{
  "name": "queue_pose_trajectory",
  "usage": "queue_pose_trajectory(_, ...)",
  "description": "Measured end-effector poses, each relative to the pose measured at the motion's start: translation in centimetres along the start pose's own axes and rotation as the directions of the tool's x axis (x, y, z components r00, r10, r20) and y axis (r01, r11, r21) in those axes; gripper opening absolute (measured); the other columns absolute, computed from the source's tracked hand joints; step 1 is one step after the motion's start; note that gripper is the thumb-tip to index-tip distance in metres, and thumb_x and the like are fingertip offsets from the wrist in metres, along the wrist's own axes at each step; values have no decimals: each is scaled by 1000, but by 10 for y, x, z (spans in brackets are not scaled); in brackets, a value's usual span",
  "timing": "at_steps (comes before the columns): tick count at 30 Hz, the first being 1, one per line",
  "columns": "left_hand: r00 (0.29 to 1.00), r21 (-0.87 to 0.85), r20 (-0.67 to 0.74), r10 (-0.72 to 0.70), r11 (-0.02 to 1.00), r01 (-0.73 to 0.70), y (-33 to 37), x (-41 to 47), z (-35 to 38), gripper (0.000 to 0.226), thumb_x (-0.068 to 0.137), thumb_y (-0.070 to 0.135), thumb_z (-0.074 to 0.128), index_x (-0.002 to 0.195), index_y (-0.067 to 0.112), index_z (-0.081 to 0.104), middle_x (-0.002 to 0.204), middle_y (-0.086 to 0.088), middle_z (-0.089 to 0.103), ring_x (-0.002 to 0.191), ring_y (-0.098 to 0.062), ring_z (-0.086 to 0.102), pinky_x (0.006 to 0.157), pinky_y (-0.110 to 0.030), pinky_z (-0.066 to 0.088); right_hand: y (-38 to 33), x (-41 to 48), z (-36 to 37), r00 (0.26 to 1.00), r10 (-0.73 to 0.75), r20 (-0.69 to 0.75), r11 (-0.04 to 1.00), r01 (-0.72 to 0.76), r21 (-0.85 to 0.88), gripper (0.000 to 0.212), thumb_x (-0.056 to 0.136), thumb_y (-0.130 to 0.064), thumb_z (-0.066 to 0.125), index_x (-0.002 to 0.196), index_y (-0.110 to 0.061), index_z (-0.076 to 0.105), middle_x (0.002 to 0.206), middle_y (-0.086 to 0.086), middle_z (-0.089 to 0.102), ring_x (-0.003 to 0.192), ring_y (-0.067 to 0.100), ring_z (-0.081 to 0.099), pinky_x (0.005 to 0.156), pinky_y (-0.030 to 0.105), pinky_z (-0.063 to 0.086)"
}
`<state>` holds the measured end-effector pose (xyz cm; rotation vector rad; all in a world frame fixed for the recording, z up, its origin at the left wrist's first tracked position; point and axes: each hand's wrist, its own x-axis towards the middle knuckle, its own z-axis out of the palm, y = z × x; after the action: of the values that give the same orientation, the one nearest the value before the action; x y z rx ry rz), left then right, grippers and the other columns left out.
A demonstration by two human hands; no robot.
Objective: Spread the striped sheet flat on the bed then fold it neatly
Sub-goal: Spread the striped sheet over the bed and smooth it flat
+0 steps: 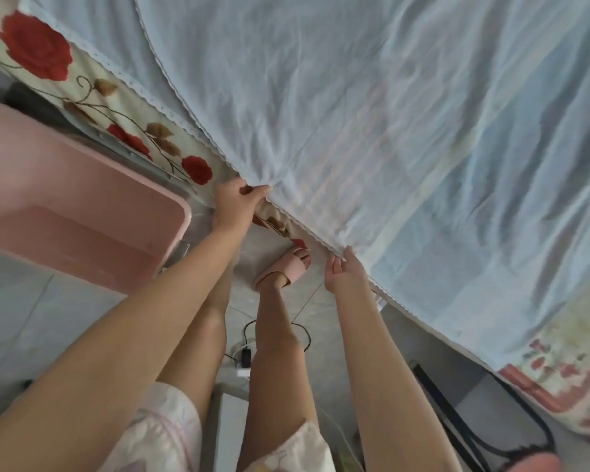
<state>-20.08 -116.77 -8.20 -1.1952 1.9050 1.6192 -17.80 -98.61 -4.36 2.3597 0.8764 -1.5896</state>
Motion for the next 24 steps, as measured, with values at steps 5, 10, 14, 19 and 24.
queue_pose_trajectory(5, 989, -131, -101, -106, 987, 92, 2, -13, 17, 33, 85, 23, 66, 59, 24, 45, 54, 15, 51, 59, -6, 50, 69, -26, 46, -19, 9, -22, 996, -91, 26, 988, 87, 129, 19, 88, -3, 63, 102, -8, 51, 79, 3, 51, 72, 7, 58, 55, 22, 56)
queue_pose_trajectory(10, 972, -188, -209, -107, 980, 68, -1, -4, 20, 21, 82, 11, 70, 69, 17, 55, 73, 2, 61, 75, -15, 61, 80, -34, 54, -35, 26, -33, 989, -147, -25, 989, 147, -16, 23, 88, -5, 65, 105, -8, 50, 81, 6, 55, 66, 14, 57, 60, 25, 55)
queue_pose_trajectory(14, 954, -191, -286, -95, 981, 41, 6, -9, 28, 23, 84, 9, 66, 72, 19, 49, 73, 3, 56, 72, -13, 56, 75, -29, 51, -37, 29, -27, 989, -134, -61, 991, 134, -3, 25, 88, -14, 67, 109, -12, 53, 88, 1, 56, 64, 12, 58, 55, 20, 54)
queue_pose_trajectory(19, 980, -227, -169, -105, 972, 65, 4, -20, 36, 20, 86, 19, 66, 71, 19, 53, 70, 4, 57, 71, -13, 57, 77, -30, 50, -40, 31, -35, 975, -154, 158, 985, 138, 108, 15, 93, -3, 56, 107, -5, 55, 88, 4, 57, 75, 15, 57, 77, 26, 53)
queue_pose_trajectory(24, 992, -184, -44, -121, 977, 111, 4, -24, 47, 34, 89, 14, 64, 62, 12, 44, 63, -1, 51, 57, -9, 52, 67, -20, 49, -69, 50, -55, 938, -181, 297, 982, 155, 109, 11, 94, -1, 54, 85, -6, 54, 70, 3, 53, 67, 9, 52, 63, 22, 56)
